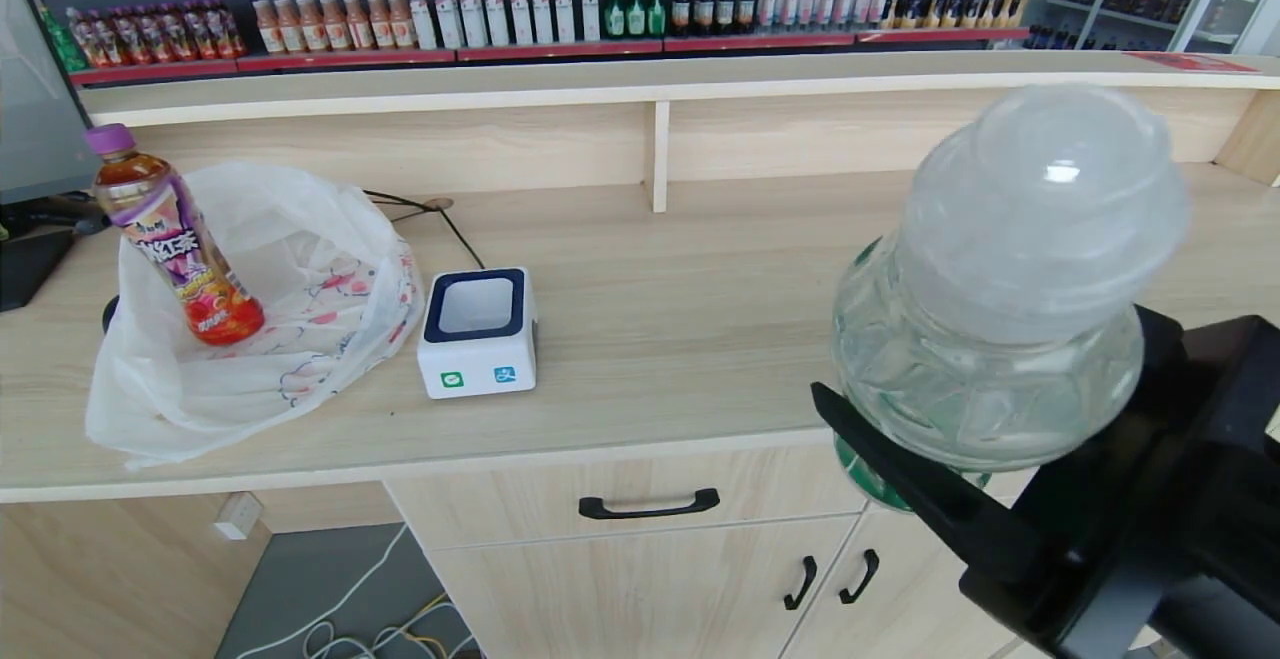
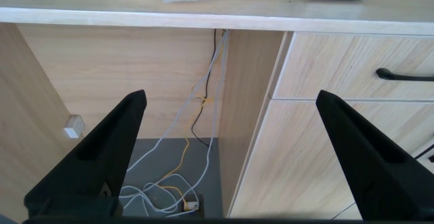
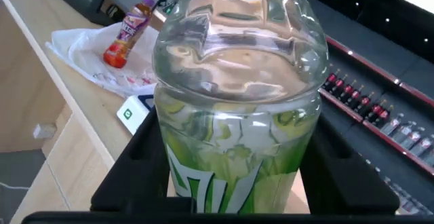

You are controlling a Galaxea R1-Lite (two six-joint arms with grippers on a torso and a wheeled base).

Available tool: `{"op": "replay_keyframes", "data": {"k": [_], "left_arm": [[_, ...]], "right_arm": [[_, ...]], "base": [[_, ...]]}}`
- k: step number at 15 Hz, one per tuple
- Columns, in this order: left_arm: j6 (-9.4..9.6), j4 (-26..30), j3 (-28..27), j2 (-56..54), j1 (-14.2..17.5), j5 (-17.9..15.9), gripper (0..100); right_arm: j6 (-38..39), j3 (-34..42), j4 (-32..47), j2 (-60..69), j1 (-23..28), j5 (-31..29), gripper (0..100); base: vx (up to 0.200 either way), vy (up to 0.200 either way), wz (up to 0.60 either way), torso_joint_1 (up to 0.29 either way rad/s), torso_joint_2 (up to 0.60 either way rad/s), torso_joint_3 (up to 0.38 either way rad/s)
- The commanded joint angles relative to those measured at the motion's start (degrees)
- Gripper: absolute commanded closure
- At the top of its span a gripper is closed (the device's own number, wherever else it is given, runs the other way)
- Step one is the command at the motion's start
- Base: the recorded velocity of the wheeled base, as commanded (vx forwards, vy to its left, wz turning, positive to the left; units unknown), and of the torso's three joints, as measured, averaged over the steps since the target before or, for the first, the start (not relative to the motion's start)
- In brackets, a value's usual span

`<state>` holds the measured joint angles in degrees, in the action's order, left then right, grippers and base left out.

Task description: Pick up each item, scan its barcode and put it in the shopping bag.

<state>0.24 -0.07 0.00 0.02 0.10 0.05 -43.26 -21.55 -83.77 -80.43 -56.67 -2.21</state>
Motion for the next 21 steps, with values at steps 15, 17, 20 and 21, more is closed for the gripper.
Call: {"op": "replay_keyframes", "data": {"k": [15,17,20,21], "left_arm": [[0.02,-0.01,0.00,-0.02,-0.01,-0.05,0],[-0.16,-0.01,0.00,-0.02,-0.01,-0.05,0],[-0.07,-0.01,0.00,-0.02,-0.01,0.04,0],[-0.07,-0.01,0.00,-0.02,-0.01,0.04,0]], "right_arm": [[41.51,0.37,-0.78,2.47,18.27,-12.82,100],[41.95,0.72,-1.13,2.91,18.27,-12.82,100],[41.95,0.63,-1.74,3.00,18.27,-12.47,100],[41.95,0.55,-1.83,3.00,18.18,-12.21,100]], "base": [[0.000,0.000,0.00,0.000,0.00,0.000],[0.000,0.000,0.00,0.000,0.00,0.000],[0.000,0.000,0.00,0.000,0.00,0.000],[0.000,0.000,0.00,0.000,0.00,0.000]]}}
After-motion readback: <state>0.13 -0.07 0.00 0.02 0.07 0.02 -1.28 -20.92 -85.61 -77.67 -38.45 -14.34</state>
